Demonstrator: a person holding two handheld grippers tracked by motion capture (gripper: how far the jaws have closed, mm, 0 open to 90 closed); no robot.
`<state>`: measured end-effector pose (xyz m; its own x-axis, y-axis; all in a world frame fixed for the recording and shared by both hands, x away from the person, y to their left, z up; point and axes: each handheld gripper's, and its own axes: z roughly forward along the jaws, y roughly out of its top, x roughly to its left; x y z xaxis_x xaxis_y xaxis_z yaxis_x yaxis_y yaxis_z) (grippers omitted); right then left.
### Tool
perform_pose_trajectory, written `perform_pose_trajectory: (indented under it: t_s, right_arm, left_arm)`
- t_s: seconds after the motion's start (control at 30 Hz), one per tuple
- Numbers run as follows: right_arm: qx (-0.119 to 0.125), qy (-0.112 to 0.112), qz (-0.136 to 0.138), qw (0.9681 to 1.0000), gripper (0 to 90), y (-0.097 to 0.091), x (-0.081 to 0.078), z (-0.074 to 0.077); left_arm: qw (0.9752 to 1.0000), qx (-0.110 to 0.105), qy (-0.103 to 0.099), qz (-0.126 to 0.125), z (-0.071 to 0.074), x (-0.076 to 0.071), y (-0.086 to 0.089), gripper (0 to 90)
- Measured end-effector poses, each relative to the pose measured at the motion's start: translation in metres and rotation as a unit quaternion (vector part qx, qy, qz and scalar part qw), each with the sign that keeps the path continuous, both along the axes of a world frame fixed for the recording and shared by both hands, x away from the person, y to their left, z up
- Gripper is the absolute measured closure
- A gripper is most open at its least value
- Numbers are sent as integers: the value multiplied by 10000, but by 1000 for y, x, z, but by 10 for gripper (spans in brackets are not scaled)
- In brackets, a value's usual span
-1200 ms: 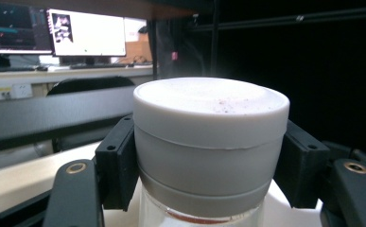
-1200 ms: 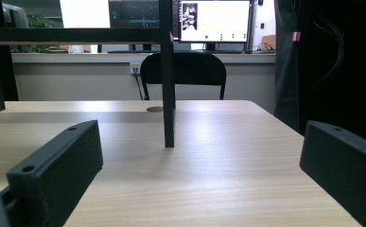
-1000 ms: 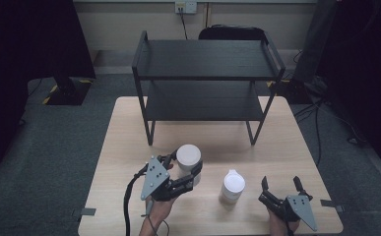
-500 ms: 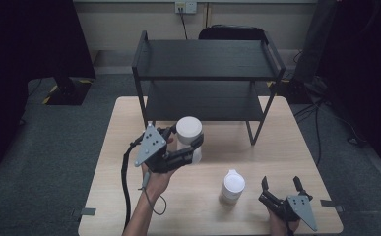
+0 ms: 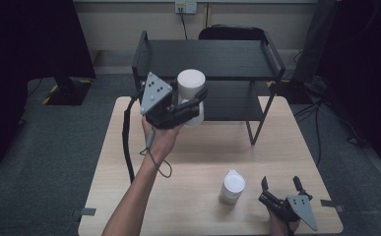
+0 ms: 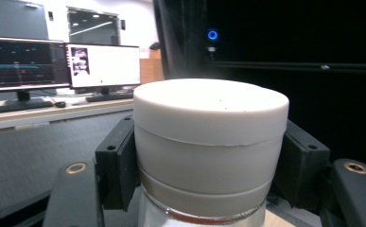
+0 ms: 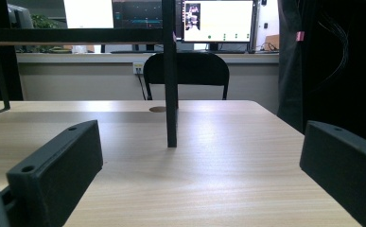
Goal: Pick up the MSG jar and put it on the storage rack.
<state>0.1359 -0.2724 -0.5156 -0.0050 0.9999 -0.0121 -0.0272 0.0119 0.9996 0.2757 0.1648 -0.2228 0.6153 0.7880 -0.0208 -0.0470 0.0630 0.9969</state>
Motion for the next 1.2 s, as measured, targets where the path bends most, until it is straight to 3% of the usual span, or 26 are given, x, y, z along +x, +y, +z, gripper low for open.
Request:
perform_pose_trajectory:
  t_s: [0.07,0.13,0.37,0.67,1.03,1.2]
  right_arm:
    - [0,1,11,10000,0,0,0,0]
    - [0,1,19,10000,0,-1,0,0]
    - [2,3,22,10000,0,-1,0,0]
    - [7,7,34,10000,0,-1,0,0]
    - [10,6,39,10000,0,-1,0,0]
    - [9,6,38,10000,0,-1,0,0]
  left_arm:
    - [9996,-7,14,283,18,9,-9,343]
    - [9994,-31,22,349,21,12,-11,343]
    - [9968,-196,29,778,47,45,-26,343]
    - [9929,-292,106,1151,43,83,-42,342]
    - [9909,-81,82,1341,42,98,-53,342]
    - [9893,88,-138,1453,37,95,-63,342]
